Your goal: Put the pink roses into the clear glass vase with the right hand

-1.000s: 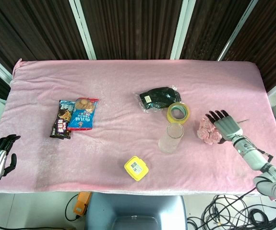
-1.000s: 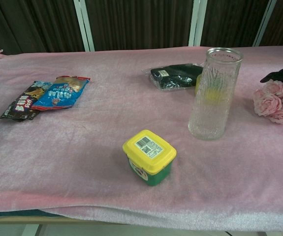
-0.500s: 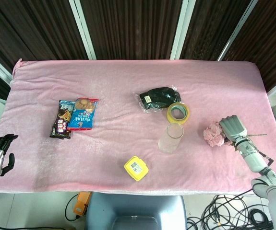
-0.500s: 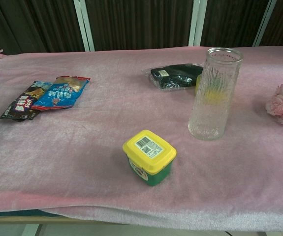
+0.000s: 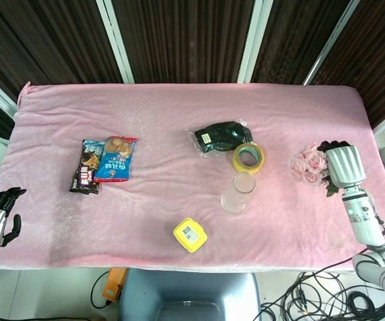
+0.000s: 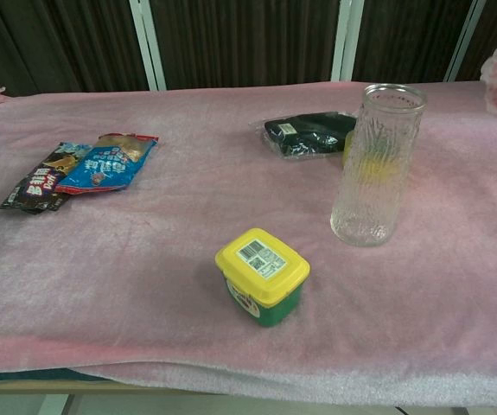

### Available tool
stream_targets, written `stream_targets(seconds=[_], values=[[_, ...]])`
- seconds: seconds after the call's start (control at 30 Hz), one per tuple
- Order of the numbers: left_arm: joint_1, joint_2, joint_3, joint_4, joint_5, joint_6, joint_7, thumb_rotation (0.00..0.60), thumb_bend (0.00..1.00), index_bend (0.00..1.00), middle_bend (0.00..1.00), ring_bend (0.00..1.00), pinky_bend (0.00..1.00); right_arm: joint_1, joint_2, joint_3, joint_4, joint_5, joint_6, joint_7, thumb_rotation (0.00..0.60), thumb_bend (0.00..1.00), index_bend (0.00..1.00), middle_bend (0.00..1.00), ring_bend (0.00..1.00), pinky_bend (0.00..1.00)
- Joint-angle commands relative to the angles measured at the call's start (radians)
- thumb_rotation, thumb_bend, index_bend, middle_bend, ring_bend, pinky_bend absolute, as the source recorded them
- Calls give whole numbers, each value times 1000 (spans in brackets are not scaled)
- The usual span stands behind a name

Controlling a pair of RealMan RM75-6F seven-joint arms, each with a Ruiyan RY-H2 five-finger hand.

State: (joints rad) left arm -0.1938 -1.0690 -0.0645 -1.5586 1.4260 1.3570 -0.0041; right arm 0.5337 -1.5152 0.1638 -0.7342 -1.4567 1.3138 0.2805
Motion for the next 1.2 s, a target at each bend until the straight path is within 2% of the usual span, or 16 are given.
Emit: stream_targets(seconds=[0.03,0.1,0.2,0.5,0.77,1.1,1.2], values=[[-1,0,0,-1,-1,-2,1,600,636,187,146,161,374,-41,109,110,-287,-8,216,231,600,207,822,632,570,647],[-1,0,0,-1,-2,-3,2,600,636,187,146,161,374,-52,160,118,-406,-34,255,296,600,213,822,632,570,647],[-1,-1,-1,-1,-3,-2,3,600,636,188,146,161,374,-62,211,118,-525,-77,296,324,600,217,821,632,571,647],[0,-1,-1,-2,-1,0,3,600,637,187,146,161,374,-49,267,91,-696,-228,371,424,600,252,821,633,576,650],[1,1,-1,-2,-1,1,-3,600,637,187,146,161,374,-21,293,69,-740,-258,338,562,600,261,822,633,577,650],[-2,-1,-3,0,-7,-5,2,600,635,187,146,160,374,48,287,66,-709,-228,239,765,600,264,822,634,580,651],[-2,-1,-4,1,-10,-6,0,600,636,187,146,161,374,64,273,67,-684,-215,215,781,600,264,821,634,579,651]])
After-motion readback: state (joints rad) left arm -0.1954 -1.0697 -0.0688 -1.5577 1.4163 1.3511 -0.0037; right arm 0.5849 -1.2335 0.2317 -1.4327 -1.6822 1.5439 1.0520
